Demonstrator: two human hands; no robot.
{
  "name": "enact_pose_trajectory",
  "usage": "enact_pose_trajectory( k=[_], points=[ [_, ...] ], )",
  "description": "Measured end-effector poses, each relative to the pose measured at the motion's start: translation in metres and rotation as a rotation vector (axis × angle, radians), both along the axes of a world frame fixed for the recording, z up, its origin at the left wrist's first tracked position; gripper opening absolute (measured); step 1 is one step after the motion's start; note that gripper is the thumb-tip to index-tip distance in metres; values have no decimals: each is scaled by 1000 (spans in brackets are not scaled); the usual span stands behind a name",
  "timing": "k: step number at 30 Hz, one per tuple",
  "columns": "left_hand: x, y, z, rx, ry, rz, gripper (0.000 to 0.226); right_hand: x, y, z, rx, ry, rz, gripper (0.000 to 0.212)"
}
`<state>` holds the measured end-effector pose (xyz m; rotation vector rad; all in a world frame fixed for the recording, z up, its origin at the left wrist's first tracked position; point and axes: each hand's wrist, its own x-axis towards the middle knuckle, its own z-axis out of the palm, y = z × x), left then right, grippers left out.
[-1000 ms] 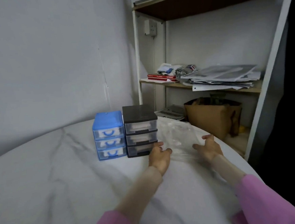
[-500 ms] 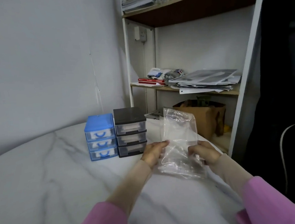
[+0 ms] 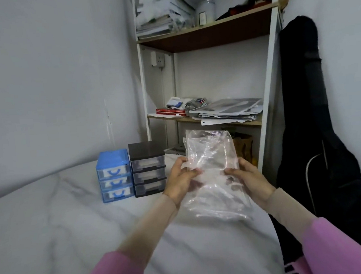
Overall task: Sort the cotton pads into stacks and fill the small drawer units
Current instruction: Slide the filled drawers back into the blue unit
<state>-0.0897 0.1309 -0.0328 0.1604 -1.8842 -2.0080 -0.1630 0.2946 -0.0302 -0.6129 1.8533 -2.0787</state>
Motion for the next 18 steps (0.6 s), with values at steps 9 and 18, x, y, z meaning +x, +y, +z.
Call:
enact_pose_trajectory(
  k=[9, 18],
  points=[
    [0, 33, 15, 92, 70, -137, 31, 17, 47, 8, -271, -156, 95, 31],
    [-12, 98, 4, -126, 127, -244, 38, 24, 125, -17, -234, -299, 154, 44]
  ],
)
